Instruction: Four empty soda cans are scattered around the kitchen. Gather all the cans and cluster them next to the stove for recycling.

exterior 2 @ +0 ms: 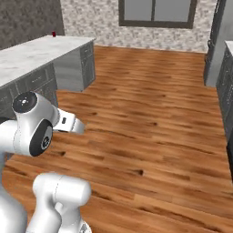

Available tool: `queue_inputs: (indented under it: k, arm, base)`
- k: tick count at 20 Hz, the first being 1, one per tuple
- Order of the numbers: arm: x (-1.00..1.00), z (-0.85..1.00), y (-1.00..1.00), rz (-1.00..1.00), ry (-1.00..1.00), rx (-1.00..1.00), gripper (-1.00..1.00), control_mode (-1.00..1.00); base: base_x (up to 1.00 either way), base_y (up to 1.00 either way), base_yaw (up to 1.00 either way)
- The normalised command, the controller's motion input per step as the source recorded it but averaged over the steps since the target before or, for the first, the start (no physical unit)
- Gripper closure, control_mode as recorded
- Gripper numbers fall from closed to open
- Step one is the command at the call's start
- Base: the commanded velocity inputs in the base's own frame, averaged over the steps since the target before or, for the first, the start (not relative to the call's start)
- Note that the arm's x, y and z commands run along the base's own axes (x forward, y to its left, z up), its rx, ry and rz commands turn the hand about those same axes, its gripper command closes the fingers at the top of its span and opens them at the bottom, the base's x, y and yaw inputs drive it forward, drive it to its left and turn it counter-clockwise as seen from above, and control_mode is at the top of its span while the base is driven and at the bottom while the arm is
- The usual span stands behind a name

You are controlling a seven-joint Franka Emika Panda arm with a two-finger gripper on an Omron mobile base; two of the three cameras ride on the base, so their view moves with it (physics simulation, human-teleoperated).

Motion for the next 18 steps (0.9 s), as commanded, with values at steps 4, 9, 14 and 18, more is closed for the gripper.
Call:
queue_inputs:
  k: [4,9,14,18]
  arm:
    - [0.0,0.0,0.0,0.0,0.0,0.0,-1.0,1.0]
    - [0.0,0.0,0.0,0.0,0.0,0.0,-1.0,1.0]
    - [0.0,0.0,0.0,0.0,0.0,0.0,-1.0,1.0]
    - [0.0,0.0,0.0,0.0,0.0,0.0,-1.0,1.0]
  base:
    - [0.0,0.0,0.5]
    - [0.64,0.0,0.39]
    - [1.0,-0.27,0.11]
    - [0.97,-0.4,-0.01]
